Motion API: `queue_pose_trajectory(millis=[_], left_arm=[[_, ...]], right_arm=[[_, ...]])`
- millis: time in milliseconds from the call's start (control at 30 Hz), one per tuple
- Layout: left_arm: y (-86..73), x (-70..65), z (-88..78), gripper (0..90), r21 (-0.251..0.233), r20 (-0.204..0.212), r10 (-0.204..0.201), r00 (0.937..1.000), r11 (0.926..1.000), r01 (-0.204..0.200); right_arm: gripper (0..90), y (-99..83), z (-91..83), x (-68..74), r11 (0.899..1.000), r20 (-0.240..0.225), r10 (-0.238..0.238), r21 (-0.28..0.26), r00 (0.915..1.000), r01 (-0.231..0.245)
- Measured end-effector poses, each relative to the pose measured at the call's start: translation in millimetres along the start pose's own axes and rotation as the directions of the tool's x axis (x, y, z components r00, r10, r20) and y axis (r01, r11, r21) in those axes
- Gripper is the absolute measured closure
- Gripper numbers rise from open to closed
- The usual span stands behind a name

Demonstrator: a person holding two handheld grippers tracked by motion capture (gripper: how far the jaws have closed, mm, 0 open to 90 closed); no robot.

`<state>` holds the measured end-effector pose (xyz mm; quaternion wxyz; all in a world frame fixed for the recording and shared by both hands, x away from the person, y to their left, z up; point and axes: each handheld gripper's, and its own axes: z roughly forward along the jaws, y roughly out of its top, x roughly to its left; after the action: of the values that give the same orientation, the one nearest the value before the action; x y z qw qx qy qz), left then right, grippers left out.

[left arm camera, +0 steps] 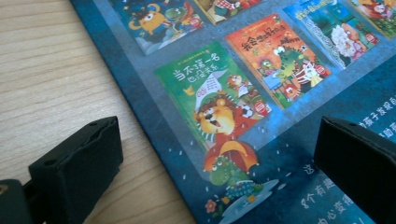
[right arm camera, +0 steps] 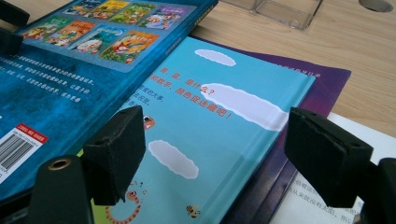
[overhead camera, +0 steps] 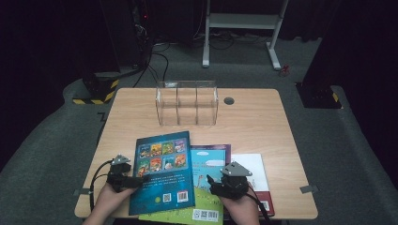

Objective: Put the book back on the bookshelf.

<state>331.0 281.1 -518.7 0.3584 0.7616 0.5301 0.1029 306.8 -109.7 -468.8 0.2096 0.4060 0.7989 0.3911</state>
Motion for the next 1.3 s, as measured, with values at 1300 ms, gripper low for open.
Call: queue_pose_trajectory(millis=[1300], left_arm=[[1.5, -11.1, 2.5, 0.1, 0.018, -0.003, -0.017, 0.9999, 0.9997, 0.017]], right_arm=[[20.6, 17.9, 12.0, 30.1, 0.999, -0.071, -0.029, 0.021, 0.9970, 0.031]])
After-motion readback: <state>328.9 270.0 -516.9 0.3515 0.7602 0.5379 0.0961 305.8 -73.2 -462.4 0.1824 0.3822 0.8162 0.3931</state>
